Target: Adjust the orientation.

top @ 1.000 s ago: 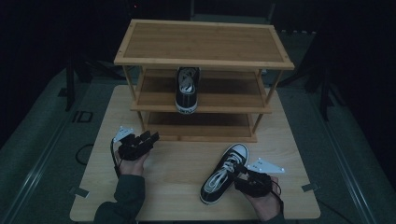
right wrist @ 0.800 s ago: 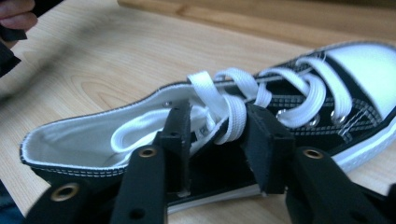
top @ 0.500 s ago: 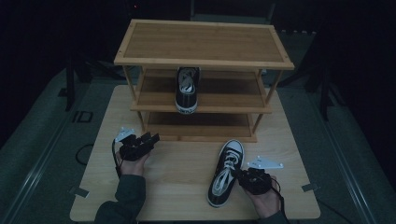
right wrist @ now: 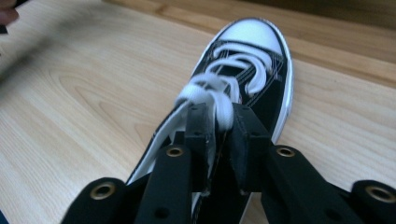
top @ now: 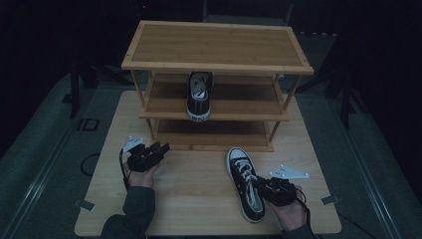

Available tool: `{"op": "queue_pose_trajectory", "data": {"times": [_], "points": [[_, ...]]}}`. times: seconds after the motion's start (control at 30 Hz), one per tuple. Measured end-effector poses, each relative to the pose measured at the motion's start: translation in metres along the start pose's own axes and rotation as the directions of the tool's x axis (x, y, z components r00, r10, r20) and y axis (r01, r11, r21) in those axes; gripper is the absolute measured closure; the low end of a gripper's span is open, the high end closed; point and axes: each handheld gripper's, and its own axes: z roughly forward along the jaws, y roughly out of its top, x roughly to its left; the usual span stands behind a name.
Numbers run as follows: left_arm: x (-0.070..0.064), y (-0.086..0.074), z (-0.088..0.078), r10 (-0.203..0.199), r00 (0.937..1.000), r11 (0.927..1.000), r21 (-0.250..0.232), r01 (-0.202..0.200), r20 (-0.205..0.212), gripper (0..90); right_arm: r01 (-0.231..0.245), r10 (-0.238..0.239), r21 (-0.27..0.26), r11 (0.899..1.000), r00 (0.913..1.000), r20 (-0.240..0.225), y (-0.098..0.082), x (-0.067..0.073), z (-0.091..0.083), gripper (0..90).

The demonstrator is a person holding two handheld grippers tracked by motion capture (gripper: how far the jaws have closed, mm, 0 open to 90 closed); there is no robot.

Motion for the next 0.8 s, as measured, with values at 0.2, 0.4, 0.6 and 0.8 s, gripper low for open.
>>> {"op": "queue_pose_trajectory", "data": {"times": [0.2,0.4,0.6,0.8], "points": [[0.001,0.0,-0.001,-0.003,1.0,1.0,-0.002,0.003,-0.004,54.3,-0.011,0.01,0.063,0.998,0.9998,0.018,-0.007,0.001,0.005,78.8],[0.005,-0.002,-0.002,0.002,0.9998,1.0,0.005,-0.002,-0.019,54.3,-0.035,0.033,0.065,0.997,0.9991,0.025,-0.007,-0.002,0.01,81.4],[0.01,-0.005,-0.002,-0.006,0.9994,0.9999,0.012,0.007,-0.035,54.3,-0.035,0.032,0.062,0.997,0.9984,0.046,-0.006,0.0,0.013,85.5],[0.012,-0.008,0.0,0.0,0.9987,0.9997,0.023,0.001,-0.051,54.3,-0.03,0.027,0.064,0.997,0.9988,0.04,-0.004,-0.002,0.012,88.2]]}}
